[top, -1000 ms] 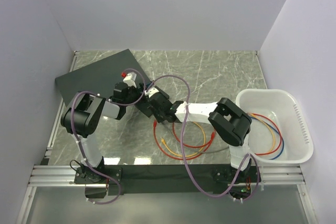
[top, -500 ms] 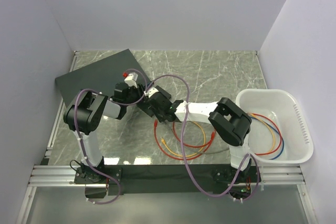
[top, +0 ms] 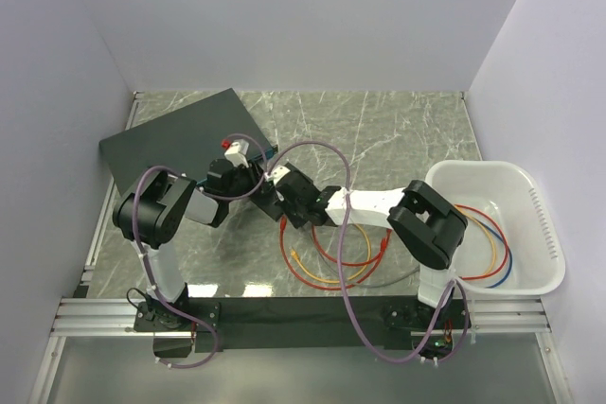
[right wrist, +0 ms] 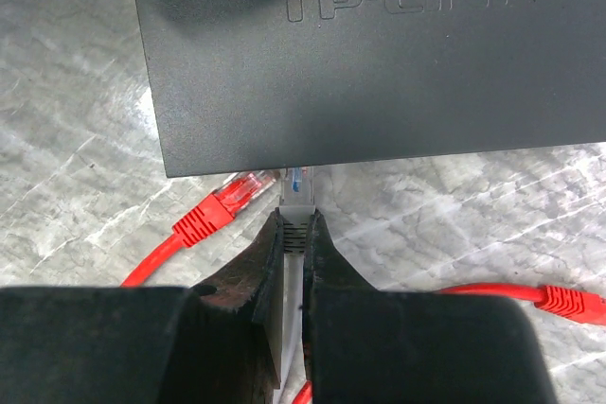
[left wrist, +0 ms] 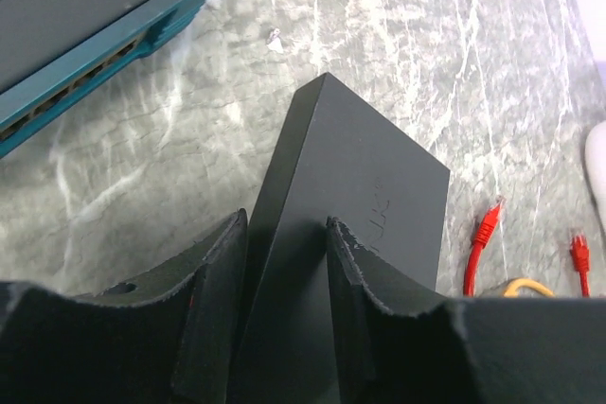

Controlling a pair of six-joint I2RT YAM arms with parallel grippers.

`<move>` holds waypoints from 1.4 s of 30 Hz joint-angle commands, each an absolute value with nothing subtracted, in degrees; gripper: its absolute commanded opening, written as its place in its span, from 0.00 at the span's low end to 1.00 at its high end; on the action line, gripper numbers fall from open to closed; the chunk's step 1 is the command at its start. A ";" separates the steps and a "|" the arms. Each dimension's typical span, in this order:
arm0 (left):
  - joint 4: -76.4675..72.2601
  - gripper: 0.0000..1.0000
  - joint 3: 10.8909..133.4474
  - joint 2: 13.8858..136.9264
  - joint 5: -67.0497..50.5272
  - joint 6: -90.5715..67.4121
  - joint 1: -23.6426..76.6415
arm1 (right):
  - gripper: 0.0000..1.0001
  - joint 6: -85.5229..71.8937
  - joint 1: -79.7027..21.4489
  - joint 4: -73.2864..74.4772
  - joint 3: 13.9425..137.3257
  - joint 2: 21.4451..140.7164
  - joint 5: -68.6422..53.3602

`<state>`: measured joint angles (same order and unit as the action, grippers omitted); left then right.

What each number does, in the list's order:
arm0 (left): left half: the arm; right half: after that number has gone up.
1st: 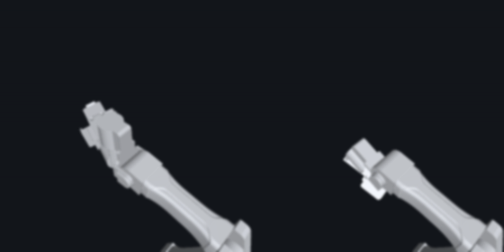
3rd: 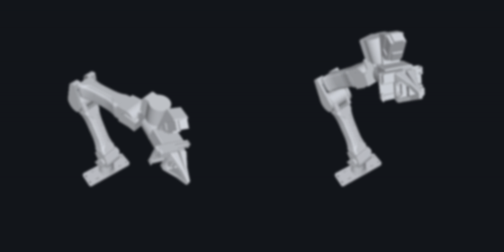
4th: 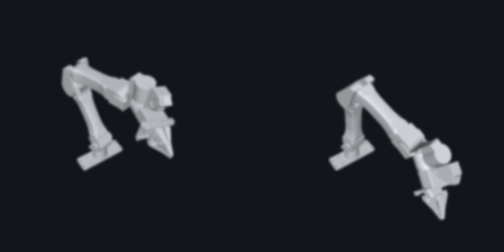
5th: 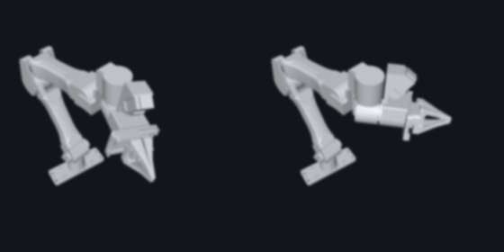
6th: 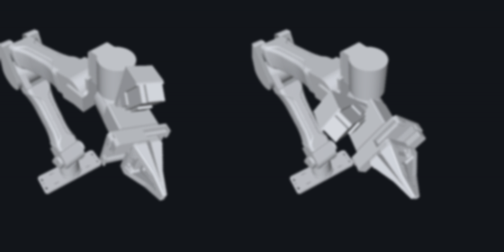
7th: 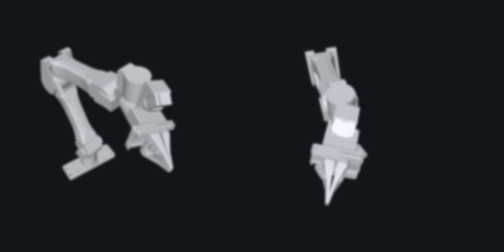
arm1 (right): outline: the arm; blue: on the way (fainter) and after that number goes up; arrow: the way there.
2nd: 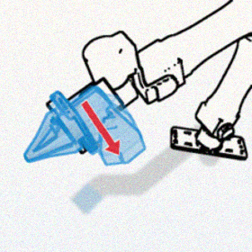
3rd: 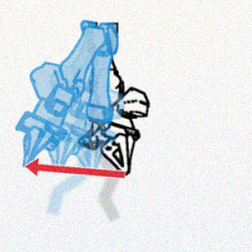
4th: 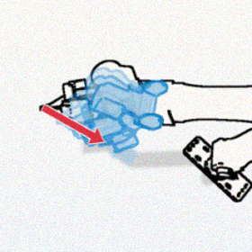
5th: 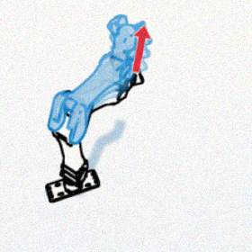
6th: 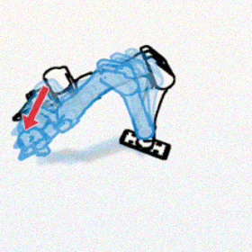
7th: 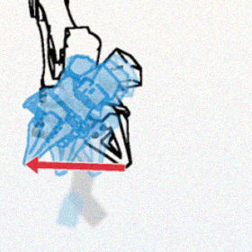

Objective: Insert the plug into the switch port

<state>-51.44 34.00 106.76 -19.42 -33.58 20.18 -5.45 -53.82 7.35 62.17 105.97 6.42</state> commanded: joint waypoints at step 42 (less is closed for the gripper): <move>-50.62 0.01 31.46 115.84 -37.62 -35.95 24.79 | 0.00 4.31 -49.66 -16.95 74.45 109.51 -6.25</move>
